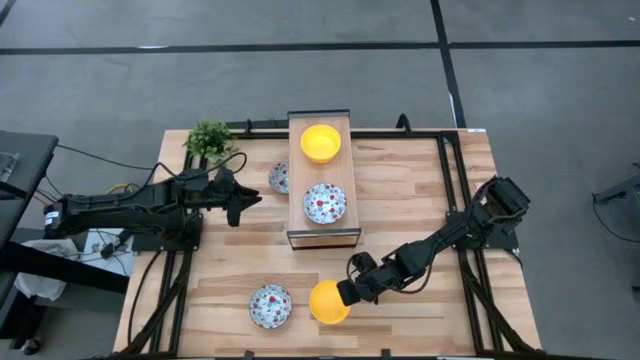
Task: Pick & Place Mini bowls
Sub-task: Stack the yellow bowl on top of the yellow bowls on the shelf
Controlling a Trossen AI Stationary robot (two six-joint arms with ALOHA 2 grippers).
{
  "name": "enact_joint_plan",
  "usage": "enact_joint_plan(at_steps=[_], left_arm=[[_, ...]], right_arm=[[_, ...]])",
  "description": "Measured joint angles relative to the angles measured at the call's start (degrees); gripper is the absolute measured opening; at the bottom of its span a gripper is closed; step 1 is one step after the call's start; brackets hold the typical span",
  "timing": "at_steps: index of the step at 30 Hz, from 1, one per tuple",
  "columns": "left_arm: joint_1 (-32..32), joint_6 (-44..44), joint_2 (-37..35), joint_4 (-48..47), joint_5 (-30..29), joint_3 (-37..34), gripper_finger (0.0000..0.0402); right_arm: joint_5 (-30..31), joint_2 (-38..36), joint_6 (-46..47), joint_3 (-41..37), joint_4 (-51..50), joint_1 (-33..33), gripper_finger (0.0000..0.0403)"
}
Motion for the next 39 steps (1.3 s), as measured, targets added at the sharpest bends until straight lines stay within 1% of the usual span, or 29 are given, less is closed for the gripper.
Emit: enact_joint_plan(at_steps=[5, 8, 17, 20, 24, 34, 36, 39], left_arm=[[0.0, 0.0, 0.0, 0.0, 0.0, 0.0, 0.0115], [0.0, 0.0, 0.0, 0.0, 0.2, 0.0, 0.0115], [0.0, 0.1, 0.0, 0.0, 1.0, 0.0, 0.0115], [0.0, 0.1, 0.0, 0.0, 1.0, 0.0, 0.0115], [0.0, 0.1, 0.0, 0.0, 1.0, 0.0, 0.0115], [0.0, 0.1, 0.0, 0.0, 1.0, 0.0, 0.0115], [0.0, 0.1, 0.0, 0.0, 1.0, 0.0, 0.0115], [0.0, 0.1, 0.0, 0.0, 1.0, 0.0, 0.0115]], right_arm=[[-2.7, 4.9, -0.5, 0.0, 6.5, -0.7, 0.0207], [-2.6, 6.2, -0.5, 0.0, 9.2, -0.7, 0.0207], [-2.6, 6.1, 1.0, 0.0, 7.7, -0.5, 0.0206], [-2.6, 6.1, 1.0, 0.0, 7.7, -0.5, 0.0196], [-2.7, 6.1, 2.0, 0.0, 7.7, -0.4, 0.016], [-4.9, 6.0, 1.9, 1.1, 8.0, 0.2, 0.0019], [-5.4, 6.0, 0.4, 2.0, 7.6, 0.2, 0.0006], [-6.3, 6.0, -0.7, 3.8, 4.5, 0.3, 0.0007]])
